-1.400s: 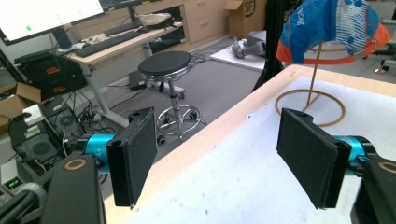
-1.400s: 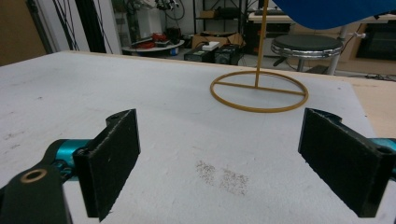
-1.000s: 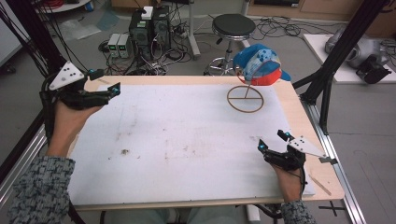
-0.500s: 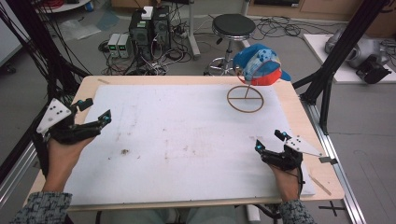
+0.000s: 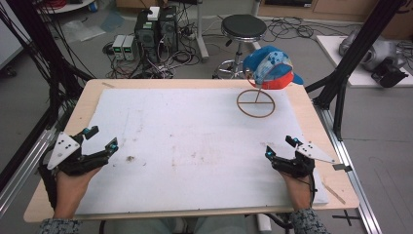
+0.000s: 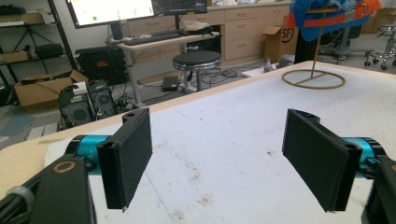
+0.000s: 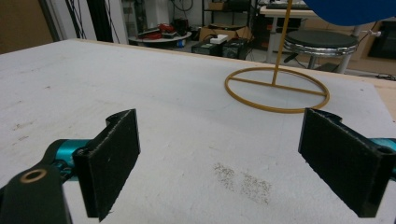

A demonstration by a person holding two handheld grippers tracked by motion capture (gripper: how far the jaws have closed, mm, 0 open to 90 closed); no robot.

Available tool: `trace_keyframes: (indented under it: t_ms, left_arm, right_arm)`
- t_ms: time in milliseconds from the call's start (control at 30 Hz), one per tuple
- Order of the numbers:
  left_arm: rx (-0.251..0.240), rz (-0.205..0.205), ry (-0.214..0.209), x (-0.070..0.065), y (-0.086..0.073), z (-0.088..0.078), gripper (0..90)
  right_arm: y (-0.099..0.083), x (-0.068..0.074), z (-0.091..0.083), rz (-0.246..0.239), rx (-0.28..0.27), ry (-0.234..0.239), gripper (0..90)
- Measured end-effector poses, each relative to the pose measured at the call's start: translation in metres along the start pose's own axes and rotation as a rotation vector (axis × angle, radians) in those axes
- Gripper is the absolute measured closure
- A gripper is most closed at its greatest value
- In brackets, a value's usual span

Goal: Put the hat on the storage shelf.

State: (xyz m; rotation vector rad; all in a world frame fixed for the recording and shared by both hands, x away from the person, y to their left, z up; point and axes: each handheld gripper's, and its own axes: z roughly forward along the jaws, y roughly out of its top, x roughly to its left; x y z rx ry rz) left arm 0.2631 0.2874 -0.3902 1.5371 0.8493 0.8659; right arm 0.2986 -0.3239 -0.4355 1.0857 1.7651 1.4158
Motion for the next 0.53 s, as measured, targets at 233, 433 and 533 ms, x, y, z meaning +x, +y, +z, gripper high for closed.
trace_keyframes:
  t_ms: [233,433,533]
  left_arm:
    - [0.022,-0.058,0.001,-0.005,-0.025,-0.002,23.8]
    - [0.053,-0.089,-0.003,-0.004,-0.036,0.001,23.5]
    - [0.06,-0.092,-0.006,-0.004,-0.039,0.002,23.5]
  right_arm:
    - [-0.001,0.0,0.001,-0.006,0.004,0.003,11.9]
    - [-0.001,0.0,0.001,-0.006,0.007,0.002,11.8]
    - [-0.001,0.0,0.001,-0.011,0.009,0.0,11.9]
